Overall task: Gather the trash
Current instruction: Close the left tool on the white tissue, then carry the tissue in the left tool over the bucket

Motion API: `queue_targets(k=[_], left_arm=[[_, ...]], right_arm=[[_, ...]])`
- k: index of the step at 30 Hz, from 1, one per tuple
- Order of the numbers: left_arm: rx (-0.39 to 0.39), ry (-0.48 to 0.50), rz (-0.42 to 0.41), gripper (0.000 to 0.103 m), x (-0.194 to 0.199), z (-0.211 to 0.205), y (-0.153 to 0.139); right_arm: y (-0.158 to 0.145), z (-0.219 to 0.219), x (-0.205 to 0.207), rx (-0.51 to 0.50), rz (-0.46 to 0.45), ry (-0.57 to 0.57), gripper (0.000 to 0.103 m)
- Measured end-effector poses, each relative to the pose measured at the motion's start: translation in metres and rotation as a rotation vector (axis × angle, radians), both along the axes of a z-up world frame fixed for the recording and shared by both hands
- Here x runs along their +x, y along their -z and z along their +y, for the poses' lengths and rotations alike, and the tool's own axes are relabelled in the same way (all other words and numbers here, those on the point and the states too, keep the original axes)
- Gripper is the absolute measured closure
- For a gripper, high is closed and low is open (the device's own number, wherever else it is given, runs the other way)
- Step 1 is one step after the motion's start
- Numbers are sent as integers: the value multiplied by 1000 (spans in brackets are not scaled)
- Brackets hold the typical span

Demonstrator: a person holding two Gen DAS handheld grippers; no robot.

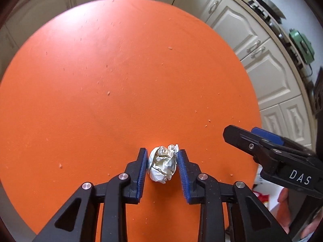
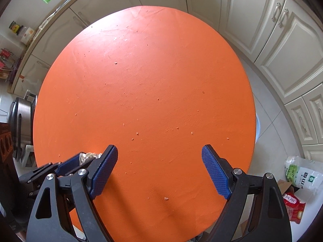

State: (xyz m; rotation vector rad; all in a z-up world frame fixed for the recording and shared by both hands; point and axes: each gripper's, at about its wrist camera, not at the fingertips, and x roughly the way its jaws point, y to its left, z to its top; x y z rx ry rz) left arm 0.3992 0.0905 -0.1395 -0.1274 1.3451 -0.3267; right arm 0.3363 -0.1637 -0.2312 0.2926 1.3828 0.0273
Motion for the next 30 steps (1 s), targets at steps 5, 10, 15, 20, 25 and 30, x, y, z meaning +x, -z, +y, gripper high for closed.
queue_targets(k=[5, 10, 15, 20, 25, 30], left_arm=[[15, 11, -32, 78, -3, -9, -6], [29, 36, -60, 78, -2, -32, -14], [49, 94, -79, 78, -7, -75, -26], [72, 168, -105, 78, -12, -121, -36], [91, 258, -128, 78, -20, -178, -40], [111, 358, -141, 78, -24, -248, -38]], right_arm=[[0, -5, -3, 4, -7, 5, 16], [-6, -22, -10, 4, -24, 38, 16], [-14, -51, -19, -2, -40, 91, 16], [-18, -93, -33, -4, -49, 162, 16], [-26, -142, -57, 1, -80, 269, 16], [-30, -194, -87, -37, -97, 371, 16]])
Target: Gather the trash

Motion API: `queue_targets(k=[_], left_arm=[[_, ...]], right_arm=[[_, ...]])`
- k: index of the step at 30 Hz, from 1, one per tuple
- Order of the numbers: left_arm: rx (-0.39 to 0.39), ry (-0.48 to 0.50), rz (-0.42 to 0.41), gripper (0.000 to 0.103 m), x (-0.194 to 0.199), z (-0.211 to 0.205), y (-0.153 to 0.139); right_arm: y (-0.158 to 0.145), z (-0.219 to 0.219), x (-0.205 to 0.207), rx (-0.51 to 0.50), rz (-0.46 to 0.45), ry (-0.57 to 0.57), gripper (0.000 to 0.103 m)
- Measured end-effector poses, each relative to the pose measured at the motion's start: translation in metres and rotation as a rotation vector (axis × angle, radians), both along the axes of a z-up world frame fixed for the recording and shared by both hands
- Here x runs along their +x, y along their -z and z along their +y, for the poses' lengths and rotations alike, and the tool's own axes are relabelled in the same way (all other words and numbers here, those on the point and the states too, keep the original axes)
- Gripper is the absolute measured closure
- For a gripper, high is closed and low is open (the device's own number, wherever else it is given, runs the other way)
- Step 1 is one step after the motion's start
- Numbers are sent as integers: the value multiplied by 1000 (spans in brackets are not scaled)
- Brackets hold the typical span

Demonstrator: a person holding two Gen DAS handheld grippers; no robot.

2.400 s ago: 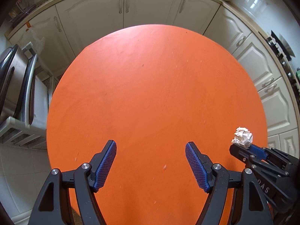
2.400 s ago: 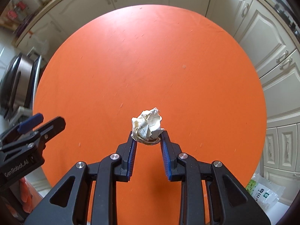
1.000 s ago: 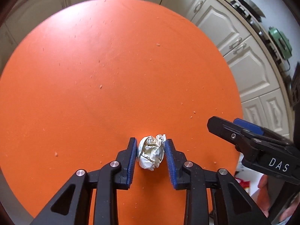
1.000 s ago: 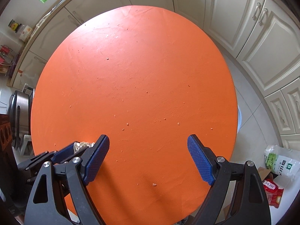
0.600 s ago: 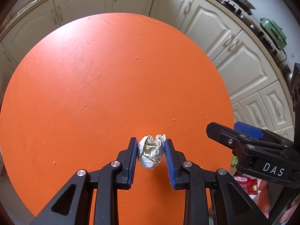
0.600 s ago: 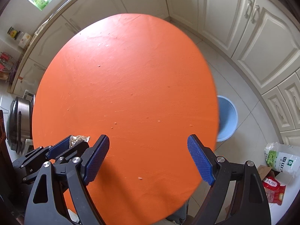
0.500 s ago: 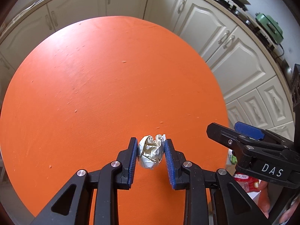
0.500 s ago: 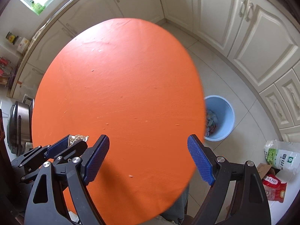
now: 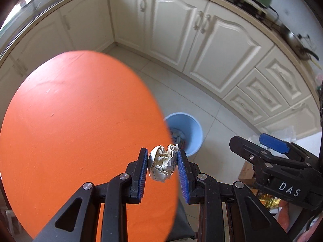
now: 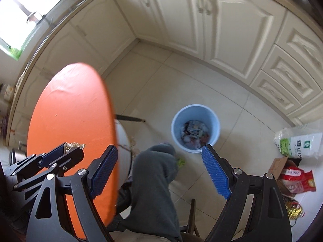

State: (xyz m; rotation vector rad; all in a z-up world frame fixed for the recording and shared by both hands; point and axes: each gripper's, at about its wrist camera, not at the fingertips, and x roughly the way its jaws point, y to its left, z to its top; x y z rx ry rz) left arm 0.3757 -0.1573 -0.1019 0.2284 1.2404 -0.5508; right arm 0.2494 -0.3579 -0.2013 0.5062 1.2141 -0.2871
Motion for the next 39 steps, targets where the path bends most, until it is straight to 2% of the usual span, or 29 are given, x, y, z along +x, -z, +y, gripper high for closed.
queue_targets(k=[6, 12, 16, 17, 19, 20, 21, 26, 31, 34, 39], left_arm=[[27, 132, 22, 78, 11, -99, 26], [75, 231, 35, 77, 39, -193, 72], [89, 267, 19, 73, 52, -234, 93], [91, 271, 11, 70, 53, -242, 98], [112, 249, -10, 50, 60, -256, 107], [114, 235, -12, 37, 59, -259, 110], [109, 221, -12, 35, 61, -263, 114], [123, 205, -2, 35, 61, -274, 128], [130, 181, 14, 35, 59, -259, 126], [151, 188, 34, 35, 55, -243, 113], [138, 164, 2, 35, 42, -218, 95]], right_arm=[[11, -64, -38, -24, 31, 126, 16], [28, -123, -72, -39, 91, 244, 16], [42, -150, -85, -21, 120, 298, 16], [46, -156, -89, -20, 133, 303, 16], [54, -162, -91, -13, 155, 311, 16], [57, -164, -93, -8, 163, 313, 16], [60, -165, -94, -3, 170, 314, 16], [71, -168, -97, 16, 193, 320, 16], [75, -163, -94, 26, 189, 306, 16], [71, -157, -90, 21, 180, 293, 16], [61, -150, -89, 29, 143, 287, 16]])
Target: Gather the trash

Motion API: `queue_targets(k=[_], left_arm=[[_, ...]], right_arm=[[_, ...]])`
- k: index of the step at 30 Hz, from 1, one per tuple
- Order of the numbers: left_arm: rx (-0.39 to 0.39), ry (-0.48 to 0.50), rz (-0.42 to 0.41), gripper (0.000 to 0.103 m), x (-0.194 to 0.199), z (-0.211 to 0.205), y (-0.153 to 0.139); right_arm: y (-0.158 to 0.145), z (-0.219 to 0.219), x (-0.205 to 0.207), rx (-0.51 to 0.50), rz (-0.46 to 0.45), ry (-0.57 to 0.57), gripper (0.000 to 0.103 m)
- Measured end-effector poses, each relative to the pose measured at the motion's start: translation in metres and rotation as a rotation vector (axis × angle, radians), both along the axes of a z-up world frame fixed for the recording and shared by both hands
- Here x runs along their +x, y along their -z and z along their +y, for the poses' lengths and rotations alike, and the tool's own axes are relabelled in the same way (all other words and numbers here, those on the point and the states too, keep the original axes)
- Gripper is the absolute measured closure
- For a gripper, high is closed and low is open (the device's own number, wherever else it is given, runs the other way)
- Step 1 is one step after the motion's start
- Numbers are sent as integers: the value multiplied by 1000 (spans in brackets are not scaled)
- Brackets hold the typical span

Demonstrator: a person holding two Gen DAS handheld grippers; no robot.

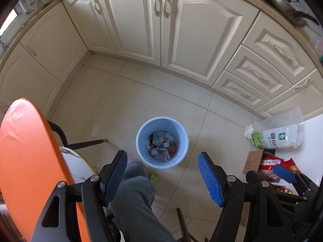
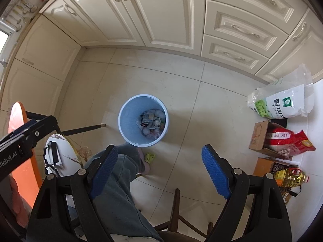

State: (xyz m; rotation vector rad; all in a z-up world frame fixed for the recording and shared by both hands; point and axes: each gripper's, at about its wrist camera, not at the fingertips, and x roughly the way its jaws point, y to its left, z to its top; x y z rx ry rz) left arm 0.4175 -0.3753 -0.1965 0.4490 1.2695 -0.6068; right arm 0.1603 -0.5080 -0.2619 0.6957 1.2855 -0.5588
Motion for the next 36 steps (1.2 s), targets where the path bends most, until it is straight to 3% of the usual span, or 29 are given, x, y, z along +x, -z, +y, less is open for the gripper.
queue_targets(k=[9, 17, 27, 36], left_arm=[[-76, -111, -109, 35, -48, 81, -41], [-139, -300, -245, 35, -121, 180, -70], [-213, -523, -462, 34, -267, 270, -114], [-290, -636, -680, 28, -409, 305, -134]], right_arm=[[-46, 43, -5, -112, -175, -47, 16], [-84, 119, -7, -272, -309, -235, 16], [-131, 204, -35, -450, -511, -420, 16], [-180, 248, -98, -629, -773, -449, 0]])
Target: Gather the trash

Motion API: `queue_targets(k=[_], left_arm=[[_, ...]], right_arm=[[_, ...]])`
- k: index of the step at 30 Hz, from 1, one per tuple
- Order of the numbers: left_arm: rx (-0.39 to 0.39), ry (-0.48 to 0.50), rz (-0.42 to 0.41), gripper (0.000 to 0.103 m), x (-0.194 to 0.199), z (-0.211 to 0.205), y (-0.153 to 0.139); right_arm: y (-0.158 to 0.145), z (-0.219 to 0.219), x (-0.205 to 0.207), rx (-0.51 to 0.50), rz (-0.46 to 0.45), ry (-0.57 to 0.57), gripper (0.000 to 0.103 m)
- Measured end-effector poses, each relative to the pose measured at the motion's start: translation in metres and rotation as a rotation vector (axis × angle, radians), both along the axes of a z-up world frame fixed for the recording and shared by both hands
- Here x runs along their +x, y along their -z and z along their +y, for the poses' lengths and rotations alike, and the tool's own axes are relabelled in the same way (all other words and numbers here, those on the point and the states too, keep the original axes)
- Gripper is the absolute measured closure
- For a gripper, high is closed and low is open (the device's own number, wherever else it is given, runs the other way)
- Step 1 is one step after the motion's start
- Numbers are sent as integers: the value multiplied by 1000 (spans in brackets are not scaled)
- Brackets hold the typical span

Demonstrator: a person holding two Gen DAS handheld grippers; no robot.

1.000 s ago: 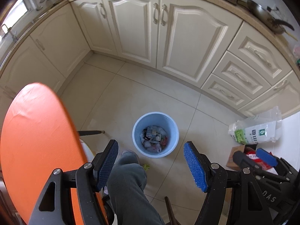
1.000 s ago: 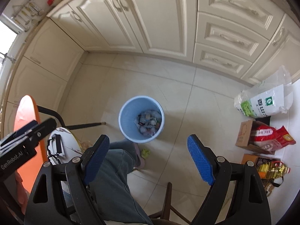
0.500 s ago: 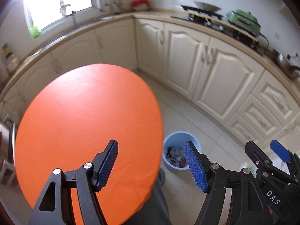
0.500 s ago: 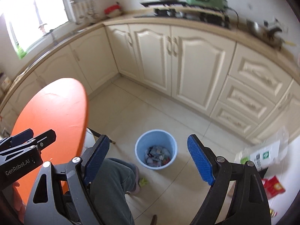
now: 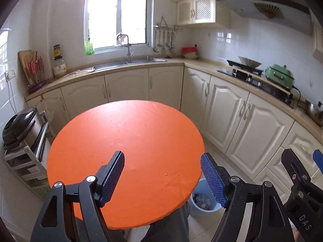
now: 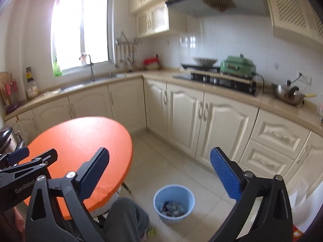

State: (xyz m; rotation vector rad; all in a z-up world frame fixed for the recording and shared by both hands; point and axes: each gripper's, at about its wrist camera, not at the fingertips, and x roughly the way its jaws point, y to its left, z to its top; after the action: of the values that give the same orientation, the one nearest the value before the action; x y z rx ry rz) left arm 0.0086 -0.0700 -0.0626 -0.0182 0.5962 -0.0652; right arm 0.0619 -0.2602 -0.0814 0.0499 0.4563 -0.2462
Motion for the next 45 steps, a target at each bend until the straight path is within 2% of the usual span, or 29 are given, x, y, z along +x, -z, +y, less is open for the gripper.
queue_targets(k=[3, 6, 10, 13, 21, 27, 34, 45], left_arm=[[-17, -32, -79, 19, -50, 7, -1], [-18, -63, -145, 19, -98, 12, 2], [-2, -105, -183, 19, -147, 4, 17], [-1, -104, -197, 19, -168, -1, 32], [13, -99, -176, 19, -193, -14, 56], [10, -100, -181, 19, -198, -15, 60], [4, -93, -175, 19, -134, -3, 39], [13, -79, -171, 19, -112, 4, 24]], right_arm=[[-10, 10, -14, -42, -55, -3, 0], [-14, 19, -24, -48, -86, -26, 0], [-18, 26, -33, -57, -108, -40, 0], [-19, 28, -34, -57, -110, -42, 0], [-17, 25, -38, -57, -101, -37, 0], [-17, 26, -39, -68, -93, -39, 0], [-16, 24, -42, -64, -91, -31, 0], [-14, 20, -45, -61, -77, -5, 0]])
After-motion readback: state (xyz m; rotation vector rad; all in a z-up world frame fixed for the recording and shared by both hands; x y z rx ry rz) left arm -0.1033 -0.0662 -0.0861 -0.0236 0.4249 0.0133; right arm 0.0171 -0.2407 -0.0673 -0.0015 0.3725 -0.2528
